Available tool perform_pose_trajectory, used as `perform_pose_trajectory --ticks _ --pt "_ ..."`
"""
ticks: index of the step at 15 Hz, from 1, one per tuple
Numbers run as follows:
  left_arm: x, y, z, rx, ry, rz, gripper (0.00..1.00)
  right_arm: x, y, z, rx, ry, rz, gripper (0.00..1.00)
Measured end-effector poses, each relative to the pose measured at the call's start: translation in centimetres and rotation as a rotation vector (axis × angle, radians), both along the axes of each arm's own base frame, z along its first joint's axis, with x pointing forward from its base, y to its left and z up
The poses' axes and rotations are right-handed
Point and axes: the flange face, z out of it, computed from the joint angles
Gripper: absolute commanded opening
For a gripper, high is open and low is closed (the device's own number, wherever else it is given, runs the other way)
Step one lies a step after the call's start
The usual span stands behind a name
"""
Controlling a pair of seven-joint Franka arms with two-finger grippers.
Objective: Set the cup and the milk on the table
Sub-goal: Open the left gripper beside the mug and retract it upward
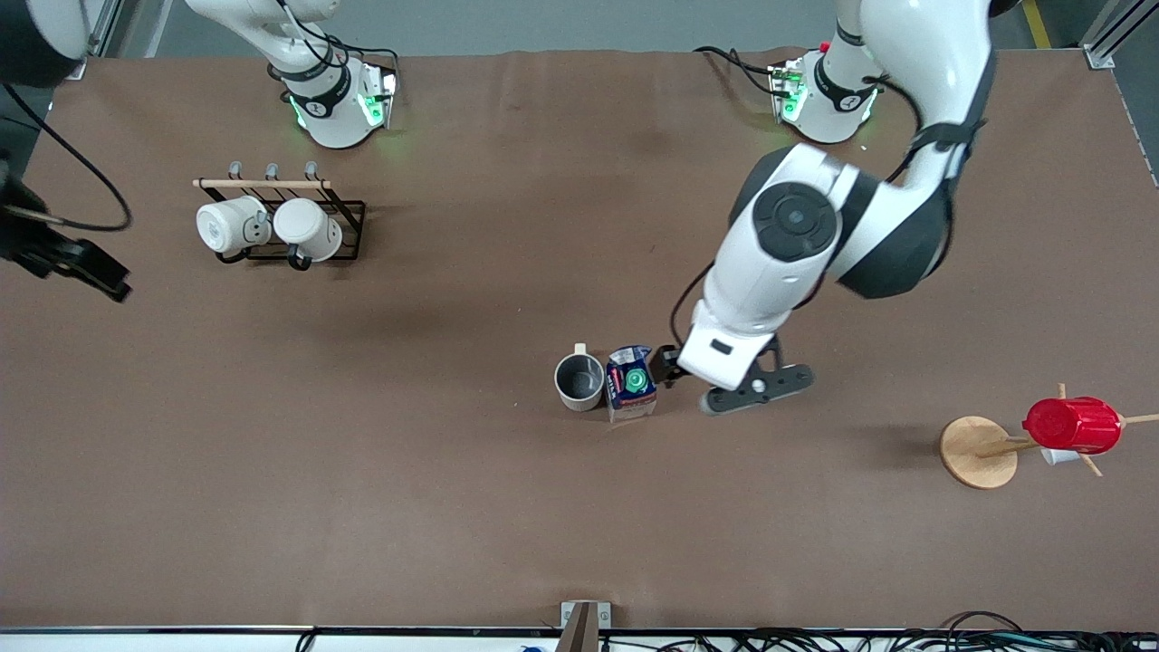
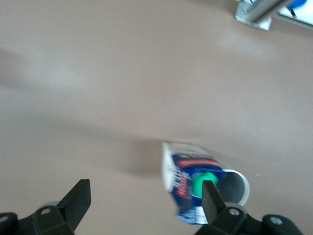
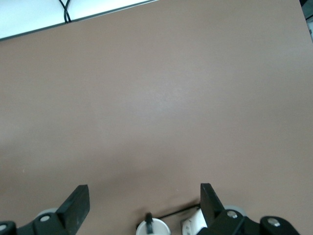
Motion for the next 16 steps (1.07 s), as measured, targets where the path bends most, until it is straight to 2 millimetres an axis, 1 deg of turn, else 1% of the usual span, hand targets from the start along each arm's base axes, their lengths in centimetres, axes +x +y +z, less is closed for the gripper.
perform_pose_trajectory --ticks 1,2,3,5,7,9,11,12,15,16 --pt "0.1 1.9 1.7 0.023 0.003 -0.011 1.00 -0.7 -1.5 0.9 0.032 0.008 0.013 1.00" --pt "0.0 4.0 3.6 0.045 0.012 -0.029 1.00 -1.2 -2.4 1.6 0.057 0.016 0.021 1.00" --pt "-0.1 6.4 5.6 0.063 0.016 -0.053 1.00 -1.4 -2.8 2.0 0.068 0.017 0.025 1.00" --pt "-0.5 11.5 9.6 0.094 0.022 -0.098 1.00 -1.3 -2.4 2.4 0.069 0.011 0.040 1.00" --pt "-1.6 16.1 12.7 0.122 0.038 -0.135 1.00 -0.6 -1.6 3.1 0.066 0.008 0.055 1.00" --pt "-3.0 18.9 15.1 0.139 0.039 -0.178 1.00 0.0 -1.2 3.1 0.068 0.037 0.065 1.00" --pt "-4.5 21.2 16.5 0.119 0.045 -0.222 1.00 0.5 -0.7 2.9 0.069 0.050 0.075 1.00" --pt "-5.3 22.6 16.8 0.097 0.052 -0.244 1.00 0.6 -0.7 2.8 0.069 0.052 0.075 1.00" --pt "-8.1 27.7 16.3 0.076 0.094 -0.272 1.00 0.6 -0.7 2.8 0.069 0.056 0.075 1.00" --pt "-9.1 28.9 16.1 0.072 0.104 -0.286 1.00 0.6 -0.7 2.8 0.070 0.058 0.075 1.00"
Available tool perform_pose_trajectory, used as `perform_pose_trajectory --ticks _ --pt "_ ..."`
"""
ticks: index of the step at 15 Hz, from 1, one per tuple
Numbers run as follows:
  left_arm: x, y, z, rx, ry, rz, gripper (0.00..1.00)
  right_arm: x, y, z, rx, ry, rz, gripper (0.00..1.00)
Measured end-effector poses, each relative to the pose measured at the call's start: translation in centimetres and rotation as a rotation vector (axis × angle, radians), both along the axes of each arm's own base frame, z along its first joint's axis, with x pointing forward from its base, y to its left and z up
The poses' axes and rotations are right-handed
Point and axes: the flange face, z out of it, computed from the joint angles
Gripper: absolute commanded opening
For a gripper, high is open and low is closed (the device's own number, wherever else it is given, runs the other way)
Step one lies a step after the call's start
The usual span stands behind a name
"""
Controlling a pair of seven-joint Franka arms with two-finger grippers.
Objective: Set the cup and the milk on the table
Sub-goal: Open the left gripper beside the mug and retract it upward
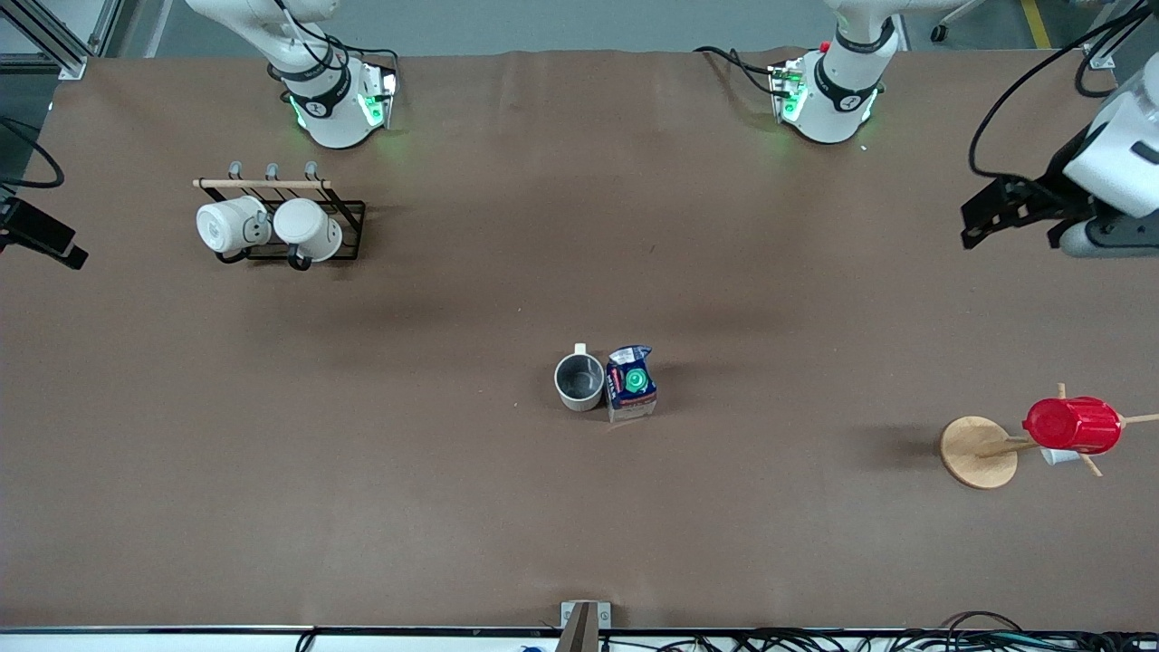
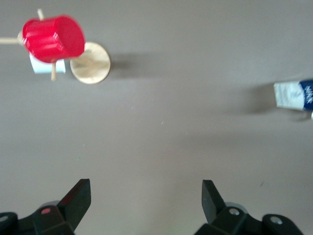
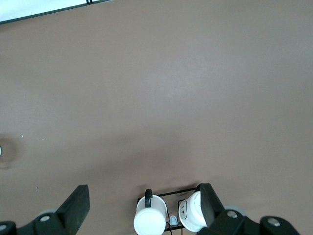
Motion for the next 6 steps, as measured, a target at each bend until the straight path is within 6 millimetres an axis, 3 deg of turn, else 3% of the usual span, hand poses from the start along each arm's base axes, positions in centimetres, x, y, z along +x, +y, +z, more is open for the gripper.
perform_pose_trajectory --ticks 3,6 --pt "-2.4 1.5 0.2 -0.001 0.016 -0.046 1.00 0.1 0.0 -0.3 0.001 0.011 0.000 1.00" --pt "-3.1 0.5 0.6 0.000 0.009 -0.071 1.00 0.2 0.0 -0.9 0.002 0.022 0.001 1.00"
